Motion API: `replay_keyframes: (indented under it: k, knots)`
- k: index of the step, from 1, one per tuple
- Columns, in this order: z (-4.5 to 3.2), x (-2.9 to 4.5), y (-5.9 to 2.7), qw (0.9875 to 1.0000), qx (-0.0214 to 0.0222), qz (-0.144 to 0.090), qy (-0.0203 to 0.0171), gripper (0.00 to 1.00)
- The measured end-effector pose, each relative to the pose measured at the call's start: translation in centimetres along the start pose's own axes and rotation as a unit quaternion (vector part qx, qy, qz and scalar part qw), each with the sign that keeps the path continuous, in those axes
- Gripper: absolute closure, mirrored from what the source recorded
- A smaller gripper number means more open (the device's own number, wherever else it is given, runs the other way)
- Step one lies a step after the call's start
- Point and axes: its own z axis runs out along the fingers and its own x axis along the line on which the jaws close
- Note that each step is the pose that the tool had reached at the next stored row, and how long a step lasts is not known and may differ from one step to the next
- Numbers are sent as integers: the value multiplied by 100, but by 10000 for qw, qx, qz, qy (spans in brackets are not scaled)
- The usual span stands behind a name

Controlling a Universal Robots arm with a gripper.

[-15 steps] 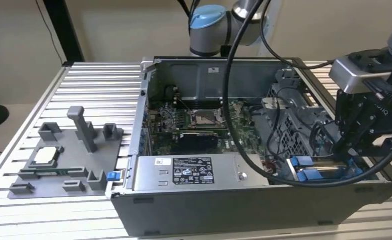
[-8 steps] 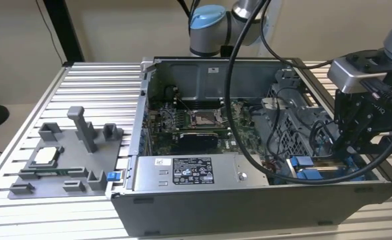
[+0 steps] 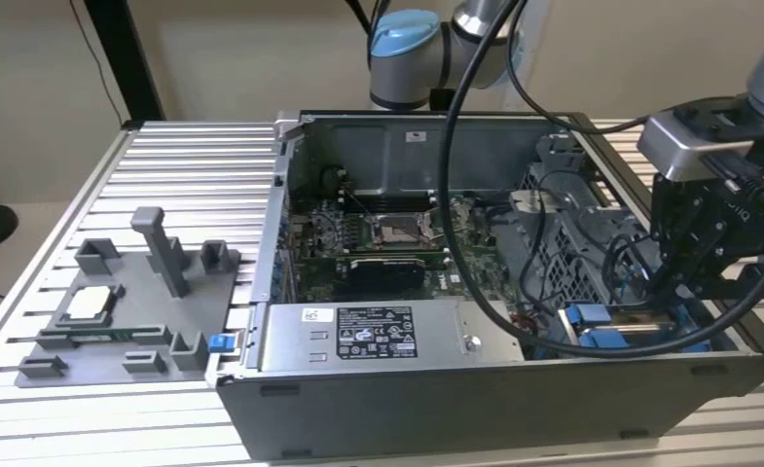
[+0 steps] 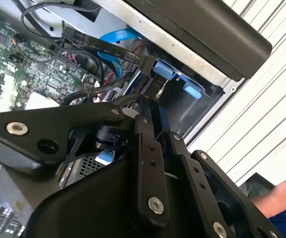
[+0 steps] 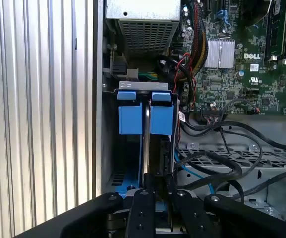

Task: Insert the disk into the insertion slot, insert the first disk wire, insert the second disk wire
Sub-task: 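Insert the first disk wire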

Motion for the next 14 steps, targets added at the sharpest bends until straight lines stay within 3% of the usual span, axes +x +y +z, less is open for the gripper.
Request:
replay_keyframes:
  k: [14]
  knots:
    - [6, -39, 0, 10000, 0, 0, 1, 100]
